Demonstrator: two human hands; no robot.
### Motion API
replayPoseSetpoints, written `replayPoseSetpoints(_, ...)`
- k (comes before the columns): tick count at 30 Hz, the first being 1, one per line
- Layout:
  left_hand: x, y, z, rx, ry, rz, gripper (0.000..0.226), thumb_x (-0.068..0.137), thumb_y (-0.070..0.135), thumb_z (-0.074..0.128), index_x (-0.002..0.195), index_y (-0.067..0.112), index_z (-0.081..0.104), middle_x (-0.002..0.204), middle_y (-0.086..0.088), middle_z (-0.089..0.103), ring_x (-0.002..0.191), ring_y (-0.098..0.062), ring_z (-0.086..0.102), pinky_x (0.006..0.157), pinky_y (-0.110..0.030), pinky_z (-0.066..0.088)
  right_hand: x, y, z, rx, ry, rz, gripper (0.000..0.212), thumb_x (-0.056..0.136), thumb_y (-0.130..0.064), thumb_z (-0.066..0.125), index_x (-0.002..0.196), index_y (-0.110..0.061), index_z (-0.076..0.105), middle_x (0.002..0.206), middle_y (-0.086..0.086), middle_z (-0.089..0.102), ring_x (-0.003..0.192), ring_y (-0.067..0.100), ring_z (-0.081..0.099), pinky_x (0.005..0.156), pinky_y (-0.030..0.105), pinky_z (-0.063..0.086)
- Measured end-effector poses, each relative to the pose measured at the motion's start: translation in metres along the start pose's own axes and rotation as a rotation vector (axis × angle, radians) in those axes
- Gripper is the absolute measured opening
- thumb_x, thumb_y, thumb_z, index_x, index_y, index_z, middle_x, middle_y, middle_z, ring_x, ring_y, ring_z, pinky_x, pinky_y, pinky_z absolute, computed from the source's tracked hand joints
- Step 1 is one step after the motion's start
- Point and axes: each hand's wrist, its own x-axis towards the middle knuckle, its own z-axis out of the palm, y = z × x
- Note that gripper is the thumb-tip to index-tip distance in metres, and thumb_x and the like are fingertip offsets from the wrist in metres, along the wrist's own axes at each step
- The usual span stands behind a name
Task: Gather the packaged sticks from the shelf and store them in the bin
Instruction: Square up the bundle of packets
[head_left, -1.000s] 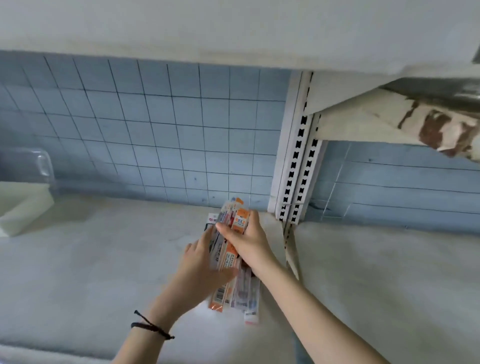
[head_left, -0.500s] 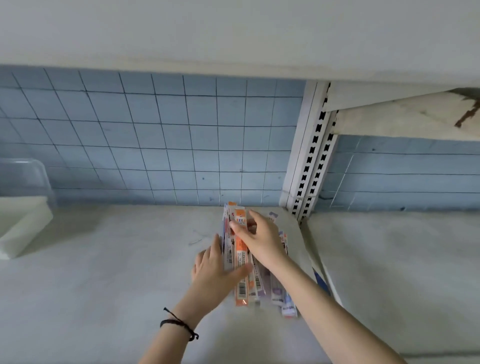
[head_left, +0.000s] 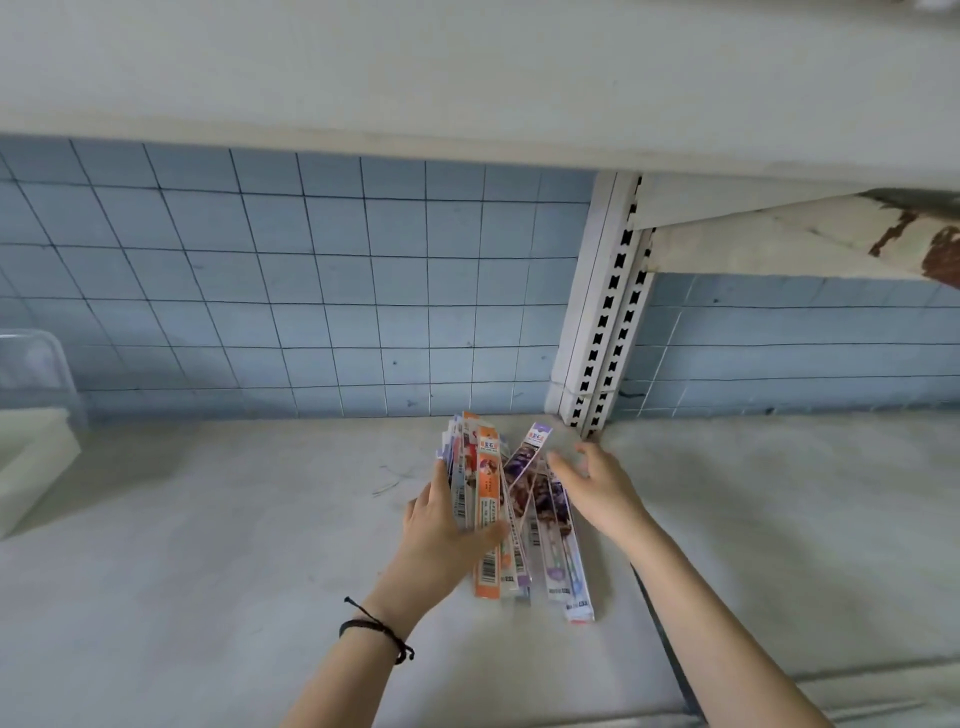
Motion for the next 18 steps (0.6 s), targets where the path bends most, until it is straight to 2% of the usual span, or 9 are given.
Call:
replayPoseSetpoints(3,0.000,0.005,0.000,0.032,-0.029,-0.004,0.099,0.052,0.060,0.063,0.140,0.030,0.030,0.125,0.008,0.054,0.122,-0.022,0.044,0.104,-0.048,0.039,-0.003,-0.010,0.009,-0.059,-0.060,-0.080,0.054,0.090,-0.057,0.042,0.121,-0.015,0.056,0.119,0.009,0.063,0.099,0.019,0.063,0.088,0.037,0.051)
replayPoseSetpoints(4,0.000,0.007,-0.001,0.033,-0.035,-0.008,0.100,0.051,0.060,0.063,0.140,0.030,0.030,0.125,0.007,0.054,0.122,-0.022,0.043,0.104,-0.047,0.039,-0.004,-0.015,0.013,-0.059,-0.092,-0.094,0.054,0.089,-0.060,0.041,0.123,-0.020,0.055,0.120,0.005,0.061,0.099,0.016,0.062,0.088,0.034,0.051)
replayPoseSetpoints(6,0.000,0.010,-0.002,0.014,-0.045,-0.025,0.098,0.049,0.060,0.063,0.138,0.031,0.032,0.123,0.007,0.054,0.121,-0.022,0.043,0.103,-0.046,0.039,-0.004,-0.021,0.021,-0.026,-0.166,-0.088,0.058,0.089,-0.061,0.040,0.134,-0.025,0.048,0.130,0.003,0.052,0.115,0.019,0.054,0.096,0.032,0.044)
replayPoseSetpoints(7,-0.001,0.011,-0.003,0.003,-0.054,-0.036,0.096,0.048,0.059,0.063,0.135,0.033,0.034,0.121,0.007,0.055,0.120,-0.022,0.044,0.102,-0.046,0.040,-0.004,-0.025,0.024,0.021,-0.184,-0.065,0.062,0.088,-0.062,0.040,0.138,-0.025,0.045,0.134,0.003,0.049,0.123,0.022,0.049,0.102,0.035,0.040)
replayPoseSetpoints(9,0.000,0.010,-0.003,-0.028,-0.066,-0.057,0.090,0.046,0.057,0.066,0.129,0.039,0.036,0.117,0.008,0.058,0.117,-0.021,0.049,0.099,-0.046,0.044,-0.005,-0.031,0.029,0.176,-0.192,0.004,0.068,0.080,-0.070,0.040,0.133,-0.028,0.050,0.129,-0.005,0.056,0.122,0.020,0.050,0.104,0.041,0.040)
replayPoseSetpoints(11,0.002,0.007,-0.003,-0.073,-0.074,-0.078,0.082,0.047,0.055,0.070,0.121,0.046,0.038,0.113,0.010,0.061,0.113,-0.021,0.053,0.096,-0.046,0.047,-0.006,-0.036,0.033,0.367,-0.214,0.052,0.057,0.083,-0.065,0.045,0.126,-0.029,0.054,0.120,-0.012,0.061,0.112,0.014,0.056,0.101,0.038,0.043)
replayPoseSetpoints(13,0.002,0.008,-0.003,-0.133,-0.075,-0.088,0.067,0.048,0.052,0.072,0.107,0.054,0.040,0.110,0.011,0.063,0.111,-0.021,0.055,0.095,-0.046,0.048,-0.007,-0.037,0.034,0.551,-0.240,0.108,0.048,0.086,-0.058,0.051,0.125,-0.031,0.053,0.115,-0.010,0.066,0.107,0.014,0.060,0.099,0.040,0.046)
replayPoseSetpoints(16,0.000,0.015,-0.003,-0.248,-0.070,-0.077,0.053,0.059,0.037,0.079,0.093,0.050,0.041,0.105,0.008,0.066,0.105,-0.018,0.060,0.091,-0.041,0.051,-0.008,-0.038,0.031,0.705,-0.278,0.139,0.045,0.088,-0.049,0.057,0.126,-0.032,0.042,0.108,-0.003,0.067,0.099,0.016,0.065,0.082,0.036,0.052)
replayPoseSetpoints(18,-0.001,0.018,-0.001,-0.333,-0.093,-0.064,0.051,0.071,0.019,0.080,0.089,0.044,0.040,0.099,0.009,0.066,0.094,-0.013,0.065,0.079,-0.031,0.053,-0.010,-0.037,0.028,0.764,-0.306,0.156,0.059,0.088,-0.045,0.060,0.137,-0.034,0.028,0.110,0.002,0.067,0.099,0.019,0.065,0.077,0.035,0.051)
